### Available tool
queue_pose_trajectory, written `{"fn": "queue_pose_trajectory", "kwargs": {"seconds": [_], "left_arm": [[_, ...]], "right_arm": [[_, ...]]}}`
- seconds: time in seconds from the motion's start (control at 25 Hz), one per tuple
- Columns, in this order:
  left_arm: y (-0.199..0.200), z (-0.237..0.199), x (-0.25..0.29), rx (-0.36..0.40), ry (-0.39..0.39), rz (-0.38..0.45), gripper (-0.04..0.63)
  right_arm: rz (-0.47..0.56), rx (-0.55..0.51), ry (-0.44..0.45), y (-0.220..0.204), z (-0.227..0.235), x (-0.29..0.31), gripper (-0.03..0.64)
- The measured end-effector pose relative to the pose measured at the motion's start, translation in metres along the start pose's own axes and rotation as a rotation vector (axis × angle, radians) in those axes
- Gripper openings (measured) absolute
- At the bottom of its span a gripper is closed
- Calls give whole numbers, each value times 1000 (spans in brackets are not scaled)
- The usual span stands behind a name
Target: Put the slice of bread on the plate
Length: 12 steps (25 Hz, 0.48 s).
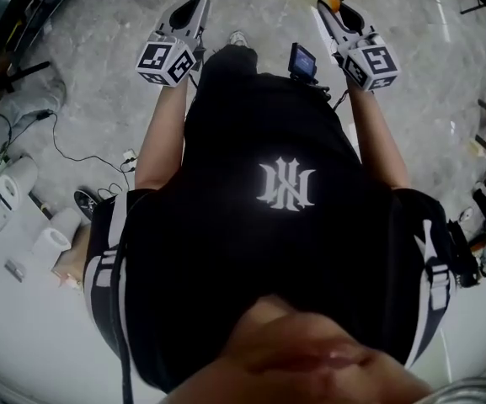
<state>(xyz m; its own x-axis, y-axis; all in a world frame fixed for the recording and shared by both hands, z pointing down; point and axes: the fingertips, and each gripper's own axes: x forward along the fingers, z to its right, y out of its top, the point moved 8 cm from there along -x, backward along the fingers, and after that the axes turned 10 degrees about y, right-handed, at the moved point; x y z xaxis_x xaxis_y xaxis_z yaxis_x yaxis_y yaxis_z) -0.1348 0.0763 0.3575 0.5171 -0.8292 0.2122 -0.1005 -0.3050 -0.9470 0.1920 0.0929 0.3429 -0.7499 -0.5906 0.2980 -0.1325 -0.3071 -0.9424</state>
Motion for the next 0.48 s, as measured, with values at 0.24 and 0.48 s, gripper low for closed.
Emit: {"fn": "queue_pose_trajectory", "kwargs": {"seconds": [0.24, 0.48], "left_arm": [[18, -63, 31, -25, -56, -10, 9], [8, -97, 70, -65, -102, -44, 9]], "right_arm": [[19, 3, -41, 37, 17, 71, 95], [-1, 14, -117, 57, 39, 84, 95]]}}
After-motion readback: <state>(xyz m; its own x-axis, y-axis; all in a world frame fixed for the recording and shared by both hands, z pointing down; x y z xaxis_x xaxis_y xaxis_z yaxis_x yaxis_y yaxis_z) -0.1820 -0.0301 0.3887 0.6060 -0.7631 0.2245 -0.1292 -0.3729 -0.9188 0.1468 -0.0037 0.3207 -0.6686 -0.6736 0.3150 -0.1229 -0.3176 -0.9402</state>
